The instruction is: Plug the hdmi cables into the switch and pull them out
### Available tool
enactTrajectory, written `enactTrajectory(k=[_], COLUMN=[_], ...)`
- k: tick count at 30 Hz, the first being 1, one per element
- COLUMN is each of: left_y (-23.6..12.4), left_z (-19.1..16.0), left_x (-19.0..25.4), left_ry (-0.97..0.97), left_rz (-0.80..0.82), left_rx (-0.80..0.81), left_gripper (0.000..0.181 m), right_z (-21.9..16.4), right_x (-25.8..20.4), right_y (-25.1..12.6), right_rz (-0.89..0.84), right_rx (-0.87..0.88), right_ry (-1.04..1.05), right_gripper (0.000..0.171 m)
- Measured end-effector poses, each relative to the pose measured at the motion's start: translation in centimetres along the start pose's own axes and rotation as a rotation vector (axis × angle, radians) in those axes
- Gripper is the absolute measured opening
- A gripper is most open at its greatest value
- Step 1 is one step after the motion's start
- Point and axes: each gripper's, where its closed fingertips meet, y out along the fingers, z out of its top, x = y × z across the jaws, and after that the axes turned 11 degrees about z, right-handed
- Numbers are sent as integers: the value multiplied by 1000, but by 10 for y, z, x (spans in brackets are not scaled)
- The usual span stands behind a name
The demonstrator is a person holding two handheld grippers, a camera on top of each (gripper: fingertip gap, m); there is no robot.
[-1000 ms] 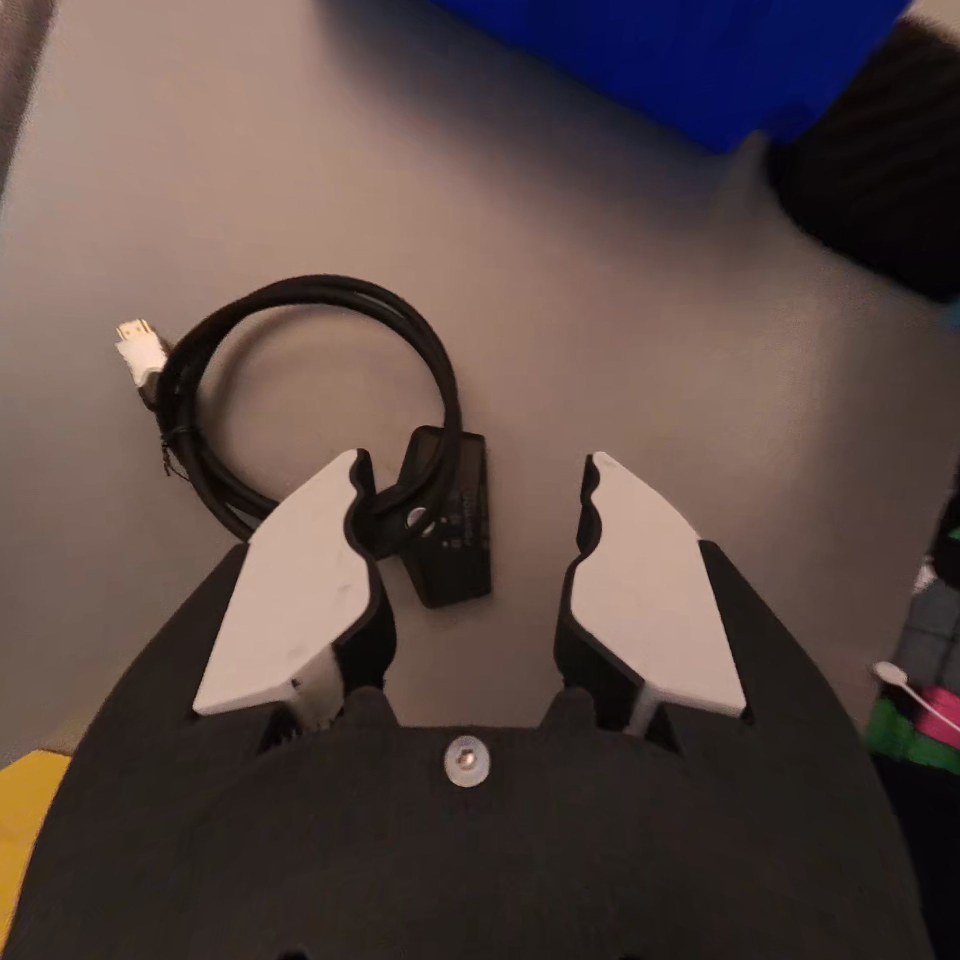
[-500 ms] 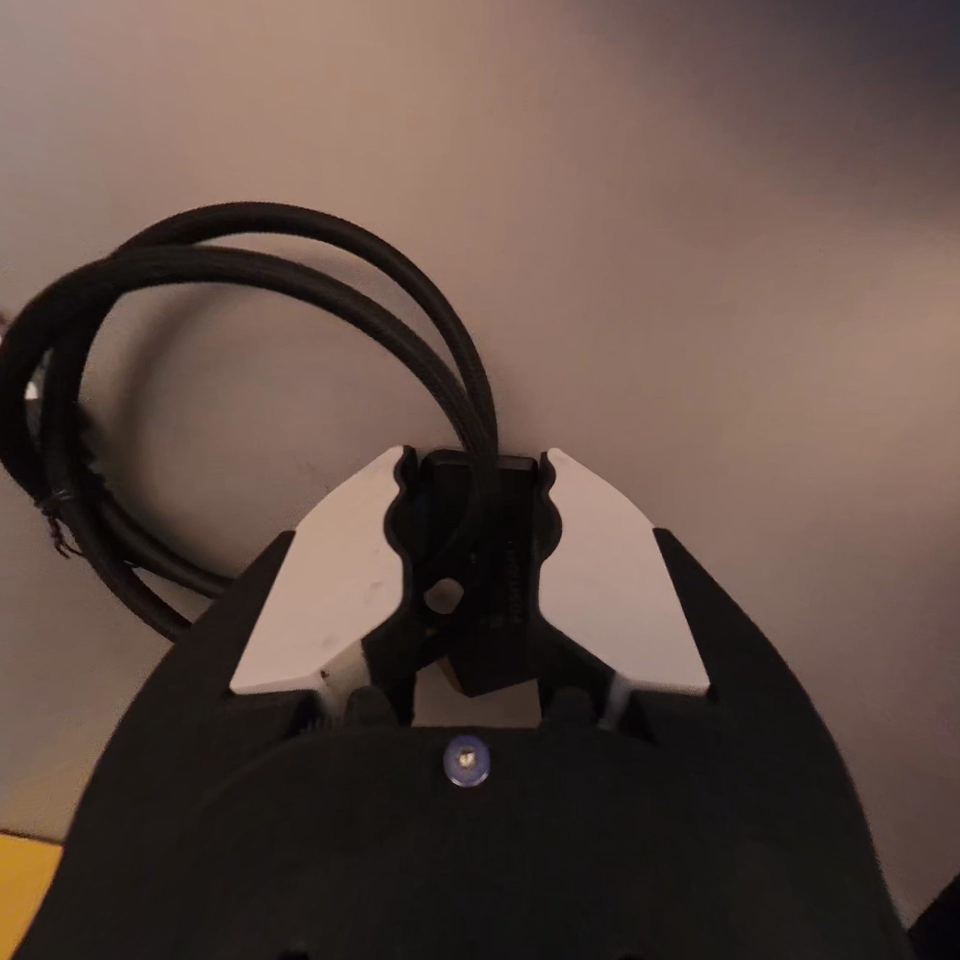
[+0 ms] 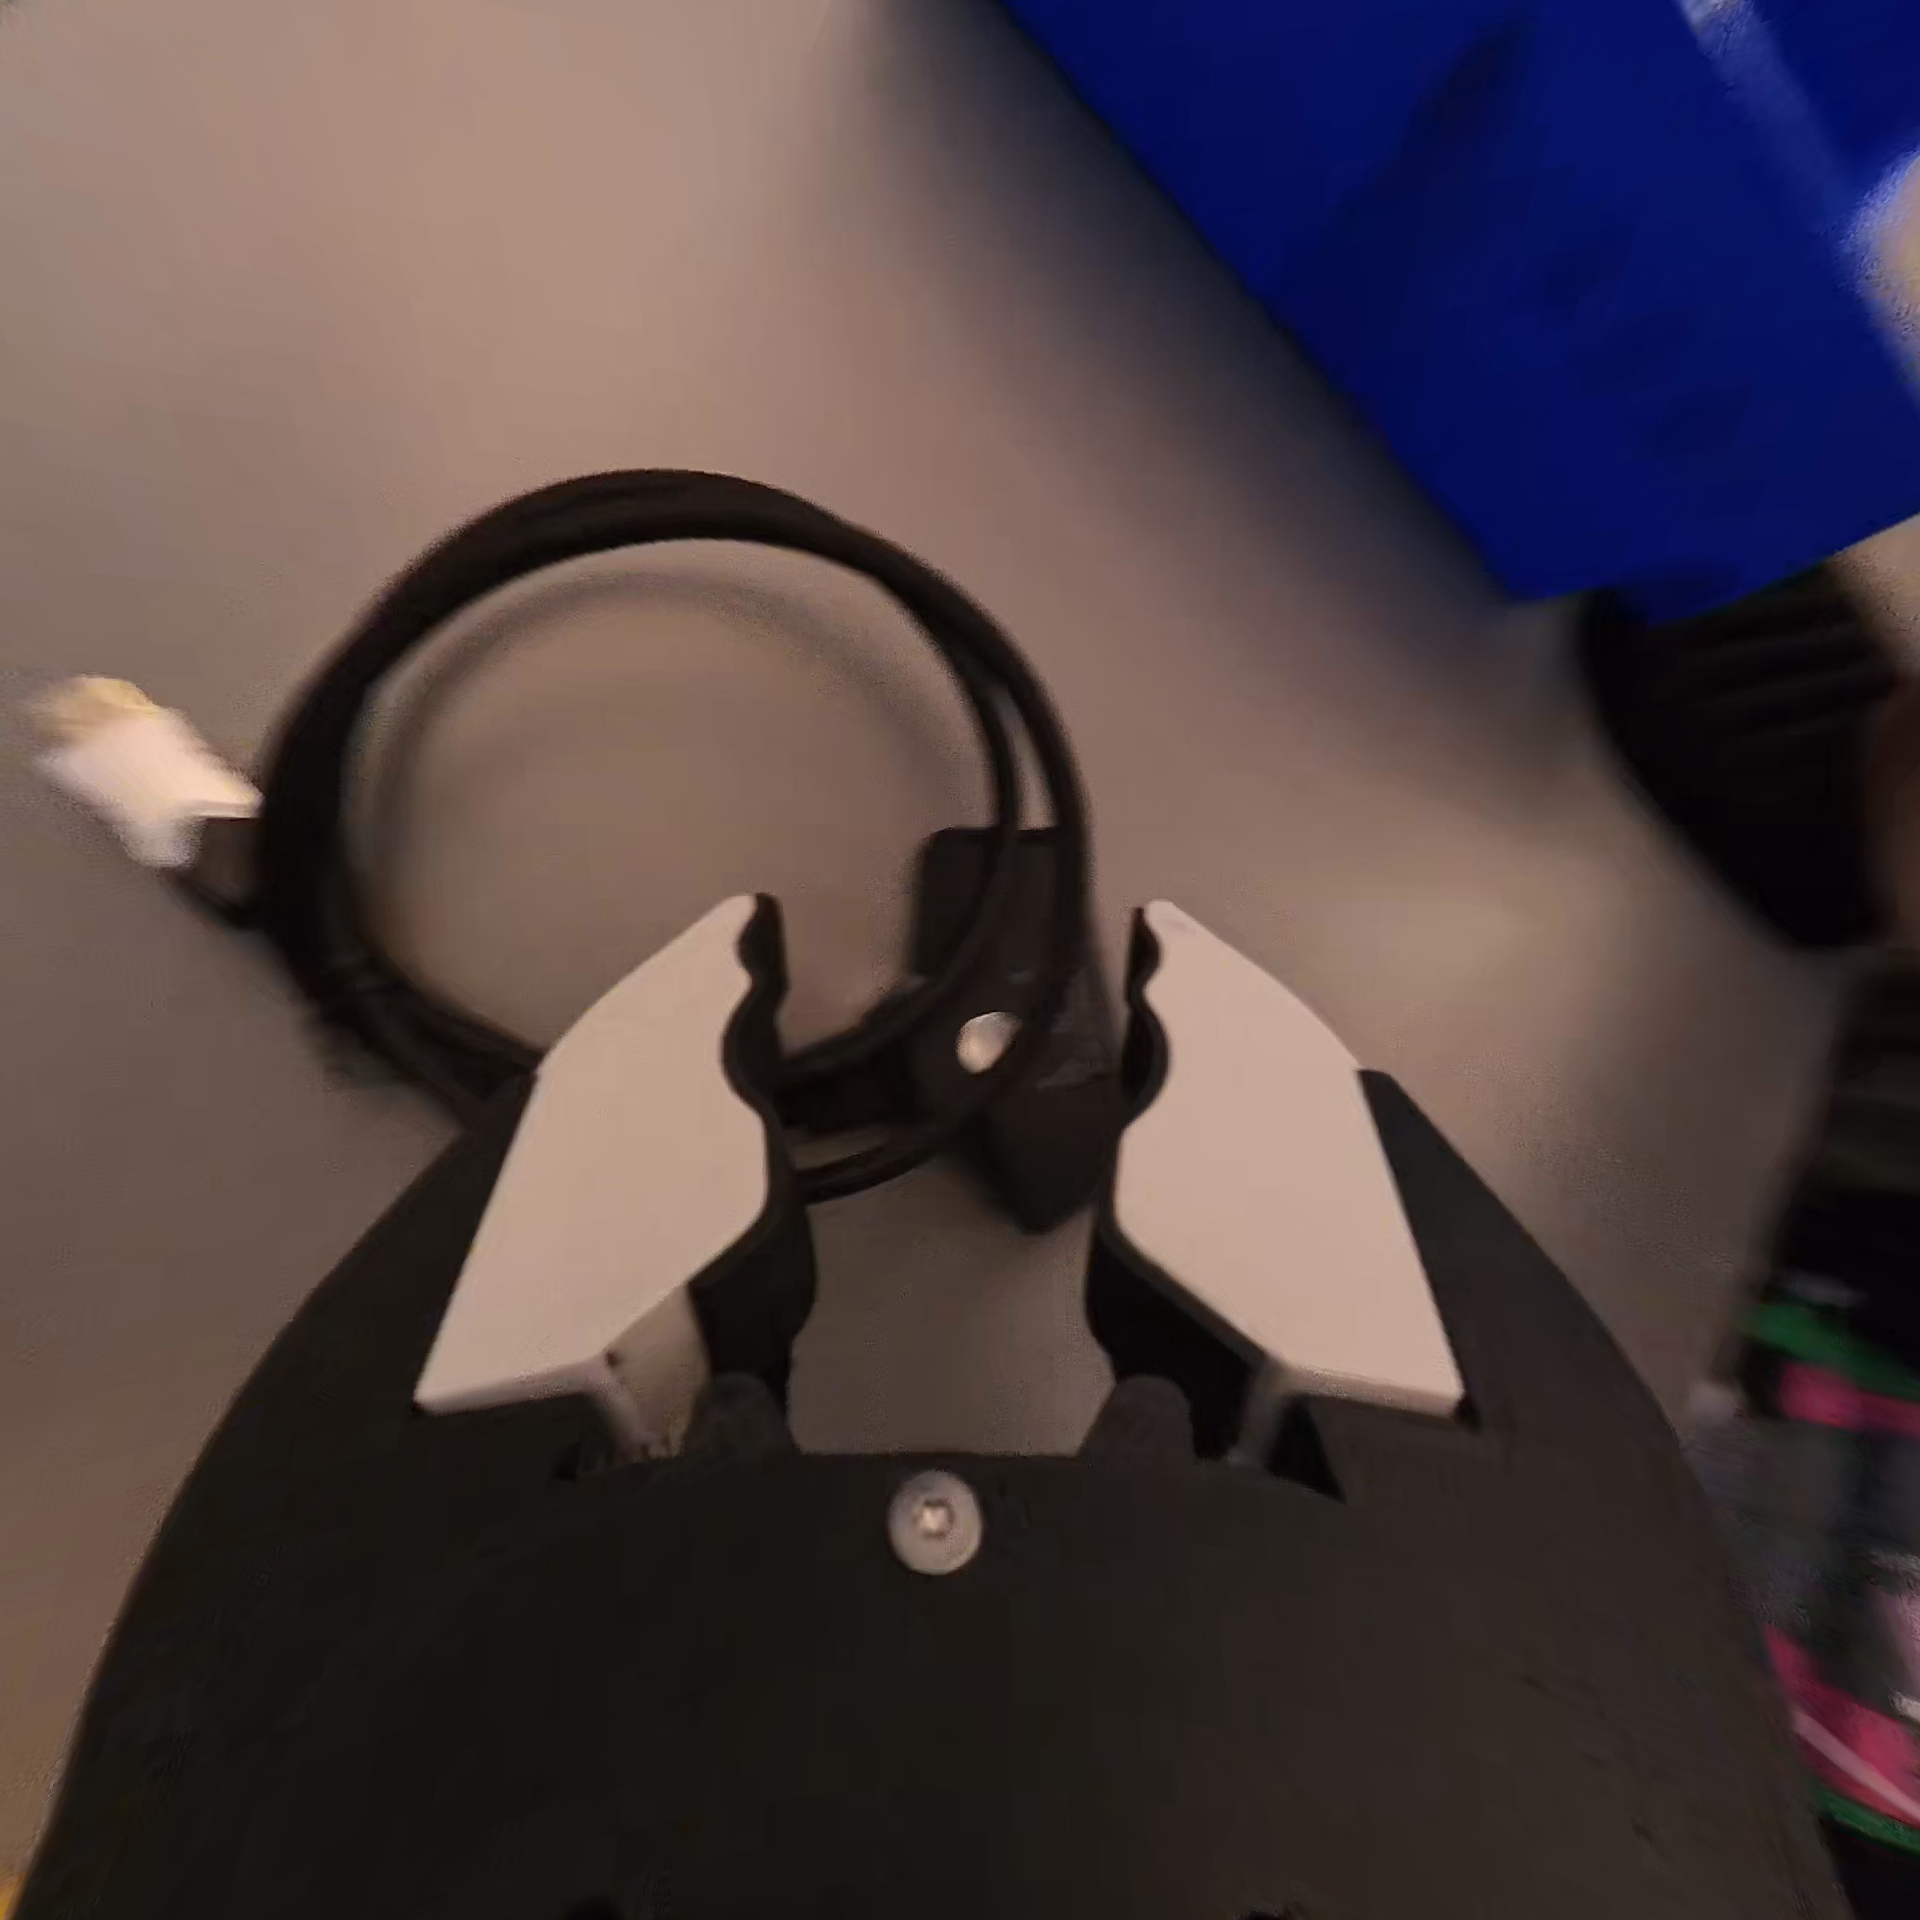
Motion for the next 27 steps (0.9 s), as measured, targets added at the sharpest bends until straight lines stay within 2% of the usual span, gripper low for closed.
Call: enactTrajectory(k=[1,3,5,8,9,10,14,17,21,27], left_y=[1,6,12,18,16,15,9,7,9,13], left_z=[-6,-21,-38,-56,-57,-59,-71,-80,-83,-81], left_x=[-8,-11,-5,2,6,7,11,13,6,5], left_ry=[76,212,313,458,480,500,536,623,770,794], left_rz=[80,150,141,128,110,107,135,165,245,291], left_rx=[-22,-94,-183,-257,-245,-252,-324,-364,-354,-352], left_gripper=[72,75,77,93,82,81,79,85,81,78], right_z=[1,1,1,-1,-1,-1,-5,-6,-2,0], right_x=[0,-1,-1,-3,-3,-4,-7,-11,-14,-15], right_y=[0,-1,-1,1,2,2,7,11,11,9], right_rz=[1,8,7,16,18,22,40,54,61,61], right_rx=[4,10,6,-8,-7,-5,-14,-25,-14,-3], right_ry=[0,1,-1,-10,-11,-9,-7,-18,-40,-46], right_gripper=[6,6,6,7,7,7,7,7,6,6])
